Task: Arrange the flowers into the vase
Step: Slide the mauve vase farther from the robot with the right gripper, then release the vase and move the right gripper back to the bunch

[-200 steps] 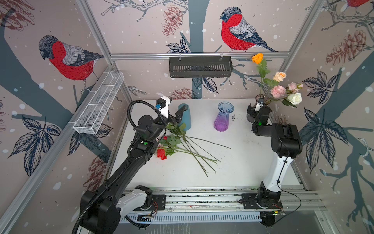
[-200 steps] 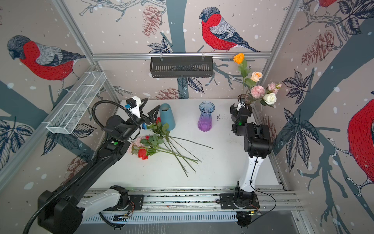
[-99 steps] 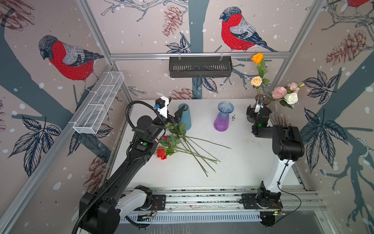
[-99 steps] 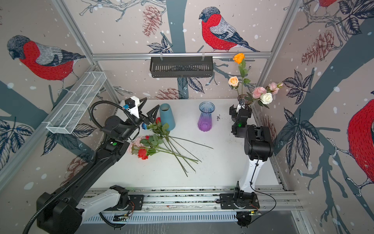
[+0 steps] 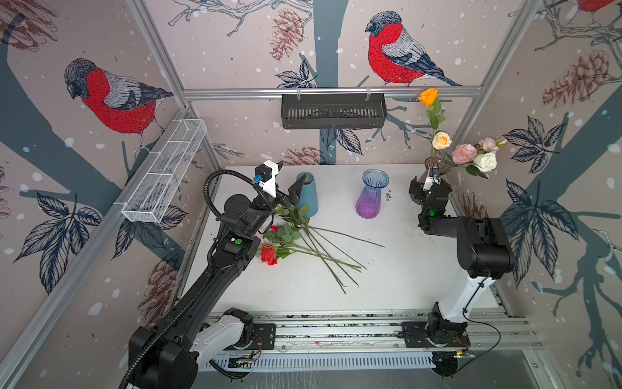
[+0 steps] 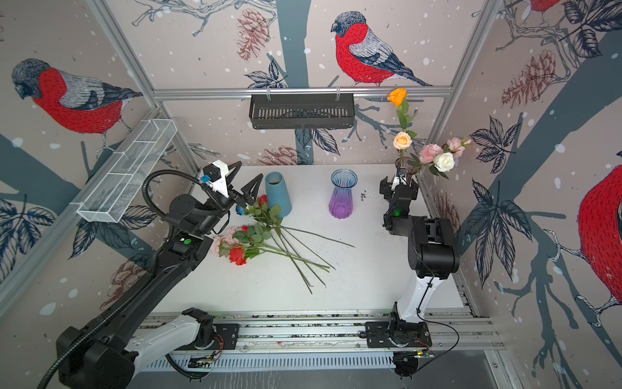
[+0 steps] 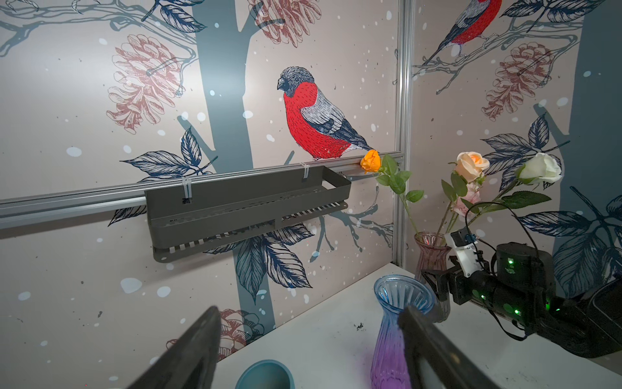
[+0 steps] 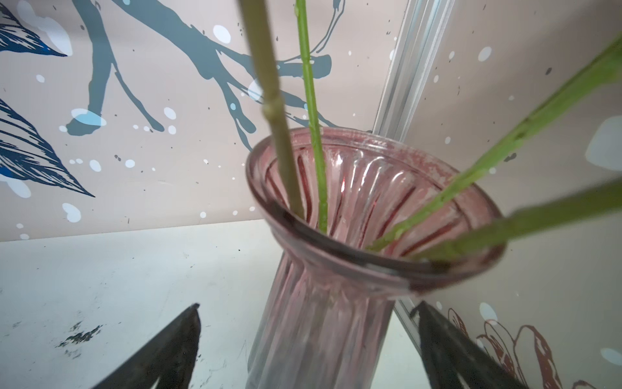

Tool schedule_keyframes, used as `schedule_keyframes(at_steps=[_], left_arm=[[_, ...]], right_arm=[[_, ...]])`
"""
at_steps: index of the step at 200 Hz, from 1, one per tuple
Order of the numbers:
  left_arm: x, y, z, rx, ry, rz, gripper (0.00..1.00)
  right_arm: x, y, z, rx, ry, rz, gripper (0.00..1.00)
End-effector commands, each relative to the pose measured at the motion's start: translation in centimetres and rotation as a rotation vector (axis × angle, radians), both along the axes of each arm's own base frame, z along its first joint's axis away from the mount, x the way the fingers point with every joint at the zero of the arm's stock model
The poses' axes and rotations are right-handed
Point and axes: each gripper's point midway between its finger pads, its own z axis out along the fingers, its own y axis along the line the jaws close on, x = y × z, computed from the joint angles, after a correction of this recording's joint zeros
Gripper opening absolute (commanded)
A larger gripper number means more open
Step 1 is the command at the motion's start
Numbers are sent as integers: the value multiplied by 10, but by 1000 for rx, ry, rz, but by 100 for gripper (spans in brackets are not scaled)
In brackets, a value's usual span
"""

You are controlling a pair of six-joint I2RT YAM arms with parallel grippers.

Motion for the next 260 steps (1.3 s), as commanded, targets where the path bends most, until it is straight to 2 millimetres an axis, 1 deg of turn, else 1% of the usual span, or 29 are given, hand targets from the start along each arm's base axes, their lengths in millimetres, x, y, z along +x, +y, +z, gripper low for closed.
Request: schedule_keyframes(at_steps=[1,58,82,95,113,131,143,144,150,152,156,162,165,171,173,176,185,186,187,190,191,198,206,210,217,229,243,248,260], left_arm=[[-3,4,12,-2,-65,22,83],[0,5,7,11,-60,38,83],[2,3,5,15,-49,28,83],[2,3,5,11,-50,26,83],[2,3,5,10,-49,27,83],[3,3,4,10,-46,27,83],[4,2,2,11,-43,27,83],[4,2,2,11,-42,26,83],[5,2,1,12,-40,27,83],[5,2,1,13,-40,27,83],[5,2,0,14,-40,30,83],[6,2,0,15,-38,32,83],[6,2,0,14,-38,32,83],[6,3,0,16,-39,35,83],[6,2,0,17,-38,34,83],[6,3,0,17,-40,35,83],[6,3,1,16,-40,35,83],[5,3,1,16,-41,34,83],[5,2,2,16,-42,33,83],[5,2,2,16,-42,31,83],[5,2,2,16,-42,32,83],[4,3,3,16,-45,31,83],[3,3,5,15,-50,33,83],[3,3,4,16,-49,35,83],[3,5,5,19,-53,42,83],[3,6,5,23,-55,50,83],[6,6,1,31,-49,63,83],[7,7,-1,34,-45,66,83],[11,6,-6,41,-37,74,83]], right_arm=[[-8,2,13,14,-36,-12,100],[-30,22,32,41,-32,30,100],[-43,30,41,109,-58,53,99],[-51,39,50,143,-80,76,99],[-65,59,63,153,-100,117,98],[-85,83,78,165,-133,165,98],[-103,100,88,172,-158,211,98],[-106,105,91,172,-162,224,97],[-113,114,91,164,-157,247,97],[-119,117,98,161,-173,258,97],[-127,125,104,151,-180,280,97],[-140,142,112,133,-188,327,96],[-144,147,112,129,-182,343,96],[-156,166,117,106,-179,407,95],[-163,177,119,92,-178,449,94],[-167,182,120,79,-177,473,93],[-191,221,121,20,-164,634,90],[-197,230,119,6,-157,672,90],[-197,230,119,6,-157,672,90],[-208,245,117,-14,-144,743,89],[-208,245,117,-14,-144,743,89],[-227,271,112,-30,-113,865,88],[-248,297,100,-24,-44,984,86],[-254,304,98,-16,-24,1016,86],[-266,321,85,14,57,1083,83],[-281,340,63,39,181,1157,78],[-297,362,30,49,342,1226,70],[-301,367,19,45,391,1236,66],[-301,374,1,52,479,1228,60]])
